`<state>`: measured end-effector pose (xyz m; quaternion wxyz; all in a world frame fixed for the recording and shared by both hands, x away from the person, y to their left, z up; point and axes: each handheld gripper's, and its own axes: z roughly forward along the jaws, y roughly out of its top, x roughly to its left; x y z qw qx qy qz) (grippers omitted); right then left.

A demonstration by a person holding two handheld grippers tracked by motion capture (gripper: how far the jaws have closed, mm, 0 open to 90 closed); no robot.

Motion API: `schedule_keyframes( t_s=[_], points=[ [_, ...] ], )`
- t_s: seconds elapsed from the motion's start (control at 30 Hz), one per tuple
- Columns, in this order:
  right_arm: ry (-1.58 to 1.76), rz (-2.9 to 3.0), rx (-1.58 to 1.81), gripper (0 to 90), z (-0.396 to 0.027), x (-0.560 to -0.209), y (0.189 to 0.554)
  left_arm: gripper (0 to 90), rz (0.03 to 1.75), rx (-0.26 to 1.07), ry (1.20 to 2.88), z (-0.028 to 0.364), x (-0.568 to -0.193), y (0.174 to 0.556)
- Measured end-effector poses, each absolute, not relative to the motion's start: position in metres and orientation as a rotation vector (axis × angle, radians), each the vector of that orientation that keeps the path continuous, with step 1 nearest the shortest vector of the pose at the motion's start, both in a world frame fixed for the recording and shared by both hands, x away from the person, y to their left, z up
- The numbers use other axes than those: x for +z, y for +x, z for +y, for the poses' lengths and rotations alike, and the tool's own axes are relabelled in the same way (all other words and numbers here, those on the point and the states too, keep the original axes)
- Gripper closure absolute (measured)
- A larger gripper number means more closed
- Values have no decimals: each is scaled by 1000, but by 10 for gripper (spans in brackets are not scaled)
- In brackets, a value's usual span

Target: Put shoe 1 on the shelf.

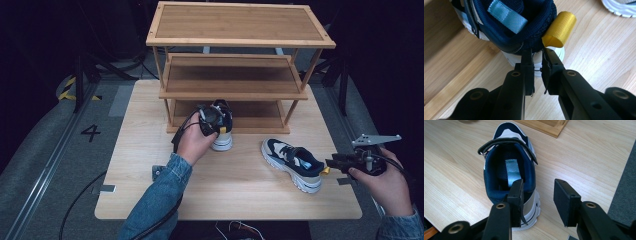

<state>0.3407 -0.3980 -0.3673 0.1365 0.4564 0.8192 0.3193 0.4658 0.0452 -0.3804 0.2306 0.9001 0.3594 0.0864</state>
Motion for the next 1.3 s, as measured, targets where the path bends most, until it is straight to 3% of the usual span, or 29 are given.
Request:
schedule_keyframes(
  t_s=[0.2,0.33,0.47,0.73,0.83,1.1,1.3],
  points=[
    [1326,2362,926,612,-401,-367,338,798,986,232,2466,45,-379,463],
    [1333,2358,925,612,-402,-367,337,808,938,98,2472,42,-381,450],
    [1321,2369,916,612,-399,-368,339,810,921,76,2488,33,-387,447],
    [1323,2370,920,612,-400,-368,338,840,992,137,2461,31,-389,461],
    [1326,2373,918,612,-401,-369,338,833,966,230,2463,31,-382,465],
    [1298,2373,931,612,-400,-367,337,844,1003,187,2451,29,-383,481],
    [1300,2373,937,611,-400,-366,336,802,1000,162,2420,25,-387,491]
  ],
)
